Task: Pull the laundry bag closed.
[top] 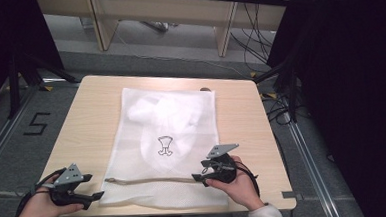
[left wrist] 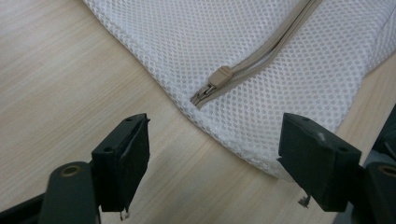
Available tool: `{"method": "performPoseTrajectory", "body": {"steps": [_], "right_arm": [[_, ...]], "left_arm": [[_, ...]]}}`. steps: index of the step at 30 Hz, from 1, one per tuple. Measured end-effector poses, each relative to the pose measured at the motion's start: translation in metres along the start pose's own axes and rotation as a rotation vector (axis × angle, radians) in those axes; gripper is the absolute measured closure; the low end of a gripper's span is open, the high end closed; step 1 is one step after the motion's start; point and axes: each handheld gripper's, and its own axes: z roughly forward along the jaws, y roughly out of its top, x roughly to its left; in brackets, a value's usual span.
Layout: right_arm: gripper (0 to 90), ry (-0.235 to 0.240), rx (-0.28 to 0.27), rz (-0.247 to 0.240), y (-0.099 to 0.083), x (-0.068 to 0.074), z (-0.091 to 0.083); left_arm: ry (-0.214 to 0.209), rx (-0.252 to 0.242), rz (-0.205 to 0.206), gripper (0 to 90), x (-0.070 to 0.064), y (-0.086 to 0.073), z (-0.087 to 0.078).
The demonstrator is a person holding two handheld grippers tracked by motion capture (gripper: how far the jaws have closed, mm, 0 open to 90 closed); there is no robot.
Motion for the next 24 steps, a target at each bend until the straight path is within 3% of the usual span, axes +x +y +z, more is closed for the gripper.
{"method": "performPoseTrajectory", "body": {"steps": [1,5,6,7,13,15,24], "right_arm": [[38.6,0.011,0.031,-0.019,0.002,0.0,-0.001],[41.9,0.036,0.013,-0.033,0.007,0.006,0.004],[43.7,0.05,0.004,-0.046,0.011,0.01,0.008],[43.7,0.05,0.004,-0.046,0.011,0.01,0.008],[49.9,0.112,0.026,-0.111,0.032,0.031,0.035],[50.9,0.123,0.028,-0.146,0.04,0.037,0.043],[57.2,0.172,0.063,-0.188,0.061,0.065,0.071]], "left_arm": [[-0.007,0.003,-0.001,24.4,0.0,0.0,0.0],[-0.022,0.002,0.012,24.6,0.002,0.0,0.002],[-0.025,0.005,-0.01,24.5,0.002,0.0,0.003],[-0.018,0.011,-0.004,24.5,0.002,0.0,0.003],[-0.014,0.024,-0.009,25.0,0.003,-0.001,0.003],[-0.024,0.024,0.012,25.1,0.003,-0.001,0.002],[-0.035,0.02,0.011,26.2,0.003,-0.001,0.003]]}}
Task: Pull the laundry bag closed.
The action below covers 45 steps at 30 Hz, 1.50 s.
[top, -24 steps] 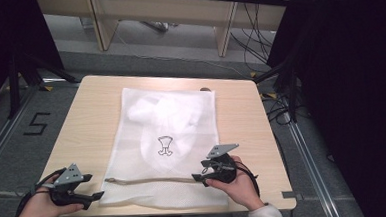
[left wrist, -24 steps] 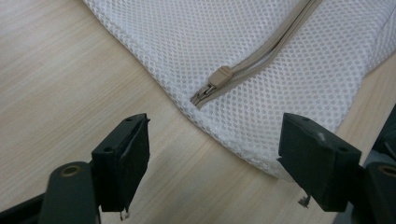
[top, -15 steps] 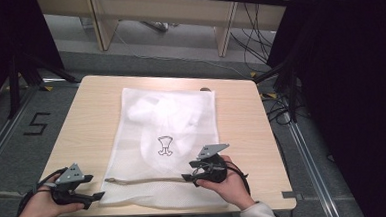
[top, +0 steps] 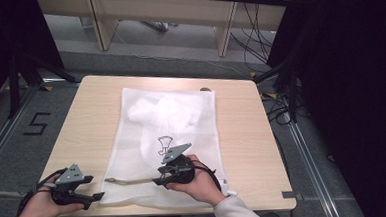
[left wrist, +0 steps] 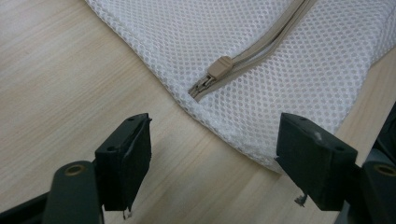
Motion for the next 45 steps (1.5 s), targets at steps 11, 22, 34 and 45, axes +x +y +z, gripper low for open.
{"method": "performPoseTrajectory", "body": {"steps": [11,22,34,45], "right_arm": [[61.1,0.039,0.019,-0.039,0.037,0.015,0.036],[65.8,0.068,0.049,-0.068,0.058,0.022,0.065],[68.6,0.075,0.072,-0.055,0.072,0.026,0.089],[70.8,0.069,0.116,-0.038,0.078,0.029,0.103]], "left_arm": [[-0.007,0.003,-0.006,27.2,0.0,0.001,0.002],[-0.017,-0.004,-0.008,28.4,-0.001,0.002,0.003],[-0.032,-0.008,-0.033,28.6,-0.003,0.002,0.003],[-0.034,-0.01,-0.02,29.1,-0.002,0.003,0.002]]}}
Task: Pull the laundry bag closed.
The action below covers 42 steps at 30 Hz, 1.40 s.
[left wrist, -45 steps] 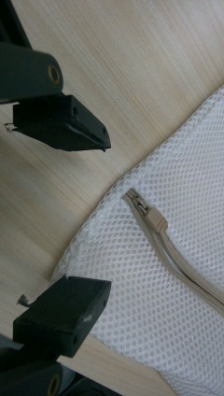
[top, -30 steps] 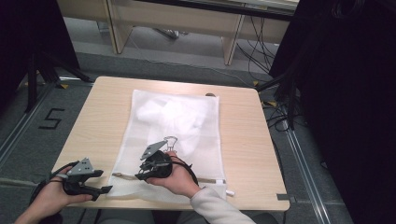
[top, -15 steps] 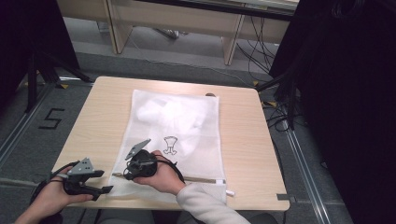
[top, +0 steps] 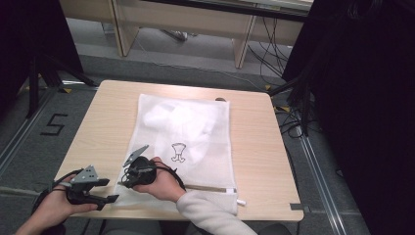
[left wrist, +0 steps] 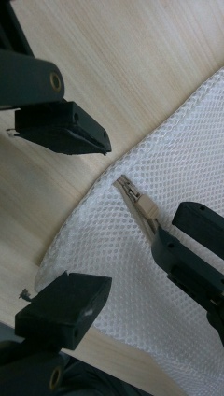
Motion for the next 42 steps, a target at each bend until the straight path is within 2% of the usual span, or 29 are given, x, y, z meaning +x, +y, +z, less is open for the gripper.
{"method": "performPoseTrajectory", "body": {"steps": [1,7,9,10,11,12,14,15,16,18,19,21,22,24,26,27,28,29,32,33,34,36,37,38,39,40,41,42], "right_arm": [[70.8,0.003,0.001,-0.021,0.001,-0.002,0.002],[71.4,0.013,0.008,-0.015,0.004,-0.003,0.01],[71.5,0.018,0.0,-0.032,0.005,-0.004,0.012],[72.3,0.017,0.014,0.012,0.004,-0.003,0.012],[72.3,0.017,0.014,0.012,0.004,-0.003,0.012],[72.3,0.016,0.008,-0.002,0.004,-0.004,0.013],[72.8,0.018,0.01,0.002,0.004,-0.004,0.014],[73.1,0.019,0.022,0.028,0.005,-0.002,0.014],[73.4,0.013,0.013,-0.002,0.006,-0.004,0.016],[73.4,0.017,0.021,-0.002,0.006,-0.003,0.016],[73.5,0.015,0.027,0.018,0.007,-0.001,0.017],[75.9,0.006,0.028,-0.015,0.008,-0.001,0.018],[79.8,0.001,0.024,-0.014,0.009,-0.001,0.018],[81.4,0.002,0.023,-0.022,0.009,-0.001,0.019],[81.5,-0.004,0.024,-0.018,0.01,0.0,0.019],[81.6,-0.002,0.015,-0.017,0.01,0.001,0.019],[81.7,-0.008,0.01,-0.029,0.01,0.001,0.019],[81.7,0.004,0.014,-0.006,0.011,0.003,0.017],[81.8,0.0,0.012,-0.008,0.012,0.001,0.014],[81.7,0.006,0.006,-0.01,0.014,0.001,0.012],[81.8,0.014,0.009,0.01,0.015,0.002,0.01],[81.7,0.015,0.003,0.005,0.017,0.002,0.007],[81.7,0.007,0.004,-0.007,0.017,0.002,0.006],[81.7,0.01,0.01,0.011,0.017,0.003,0.005],[81.7,0.014,-0.002,-0.014,0.018,0.002,0.004],[81.8,0.008,0.013,0.004,0.019,0.003,0.002],[81.8,0.001,-0.001,-0.021,0.019,0.001,0.002],[81.8,0.002,-0.005,-0.021,0.02,0.001,0.001]], "left_arm": [[0.001,0.0,0.0,29.1,0.0,0.0,0.0],[0.009,-0.003,0.003,29.2,0.0,0.0,0.0],[-0.003,-0.007,-0.021,29.2,-0.001,0.0,0.0],[-0.004,-0.009,-0.004,29.2,0.0,0.0,-0.001],[0.001,-0.008,-0.028,29.2,-0.001,0.0,0.0],[0.001,-0.008,-0.026,29.1,-0.001,0.0,0.0],[-0.005,-0.014,-0.033,29.1,-0.001,0.0,0.0],[-0.007,-0.028,-0.048,29.1,-0.002,0.0,0.001],[-0.003,-0.025,-0.045,29.2,-0.002,0.0,0.001],[-0.002,-0.028,-0.032,29.2,-0.001,0.0,0.001],[0.002,-0.023,-0.024,29.2,0.0,0.0,0.0],[-0.003,-0.025,-0.024,29.2,0.0,0.0,0.0],[-0.003,-0.021,-0.02,29.2,0.0,0.0,0.0],[0.005,-0.016,-0.011,29.2,0.001,0.0,0.0],[0.004,-0.019,-0.024,29.2,0.0,0.0,0.0],[-0.007,-0.037,-0.034,29.2,-0.001,0.0,0.0],[-0.009,-0.037,-0.031,29.2,-0.001,0.0,0.0],[-0.012,-0.038,-0.048,29.2,-0.002,0.0,0.001],[-0.017,-0.045,-0.057,29.2,-0.002,0.001,0.002],[-0.014,-0.043,-0.038,29.2,-0.001,0.002,0.001],[-0.018,-0.051,-0.045,29.3,-0.001,0.002,0.002],[-0.019,-0.05,-0.048,29.6,-0.002,0.003,0.003],[-0.014,-0.047,-0.072,29.6,-0.004,0.003,0.003],[-0.017,-0.037,-0.029,29.7,-0.001,0.004,0.003],[-0.014,-0.055,-0.054,29.8,-0.004,0.004,0.004],[-0.015,-0.051,-0.053,29.9,-0.004,0.004,0.004],[-0.015,-0.051,-0.056,30.0,-0.004,0.005,0.004],[-0.009,-0.026,-0.035,30.1,-0.001,0.005,0.003]]}}
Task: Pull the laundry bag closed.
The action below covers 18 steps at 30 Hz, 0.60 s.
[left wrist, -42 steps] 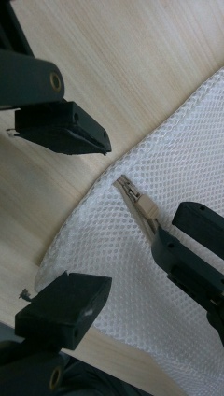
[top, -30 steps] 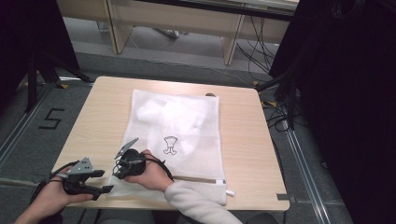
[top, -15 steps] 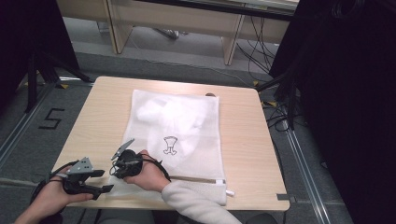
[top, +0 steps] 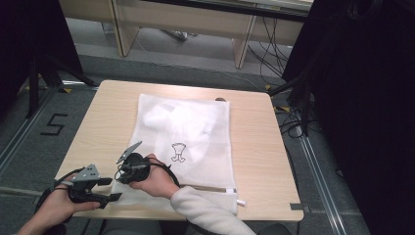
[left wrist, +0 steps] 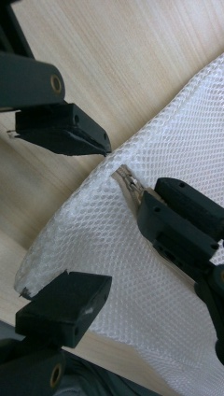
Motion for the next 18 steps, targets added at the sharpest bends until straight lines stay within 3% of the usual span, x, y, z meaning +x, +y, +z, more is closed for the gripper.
{"method": "performPoseTrajectory", "body": {"steps": [1,2,4,6,7,9,11,14,15,18], "right_arm": [[81.8,-0.003,-0.002,0.001,0.0,0.0,-0.001],[81.8,0.001,0.005,0.029,0.001,0.003,-0.003],[81.8,-0.003,-0.008,0.004,0.003,0.002,-0.004],[81.8,0.005,-0.016,0.006,0.004,0.003,-0.007],[81.8,-0.015,-0.019,-0.012,0.004,0.002,-0.008],[81.8,-0.011,-0.027,0.002,0.005,0.002,-0.011],[81.8,0.001,-0.042,0.001,0.005,0.002,-0.012],[81.8,0.002,-0.046,0.018,0.006,0.003,-0.017],[81.8,-0.008,-0.052,-0.007,0.007,0.002,-0.018],[81.8,-0.005,-0.071,0.01,0.009,0.004,-0.024]], "left_arm": [[-0.013,-0.025,-0.055,30.3,-0.003,-0.001,0.002],[-0.01,-0.024,-0.036,30.5,-0.001,0.0,0.002],[-0.019,-0.019,-0.047,32.4,0.0,-0.001,0.002],[-0.036,-0.035,-0.091,32.7,-0.001,-0.001,0.003],[-0.042,-0.032,-0.079,33.3,0.001,-0.001,0.003],[-0.051,-0.055,-0.117,35.6,0.002,-0.001,0.005],[-0.053,-0.04,-0.132,36.4,0.002,0.0,0.005],[-0.073,-0.068,-0.134,39.6,0.003,0.001,0.008],[-0.093,-0.055,-0.136,42.6,0.005,0.002,0.008],[-0.091,-0.058,-0.142,45.4,0.005,0.004,0.008]]}}
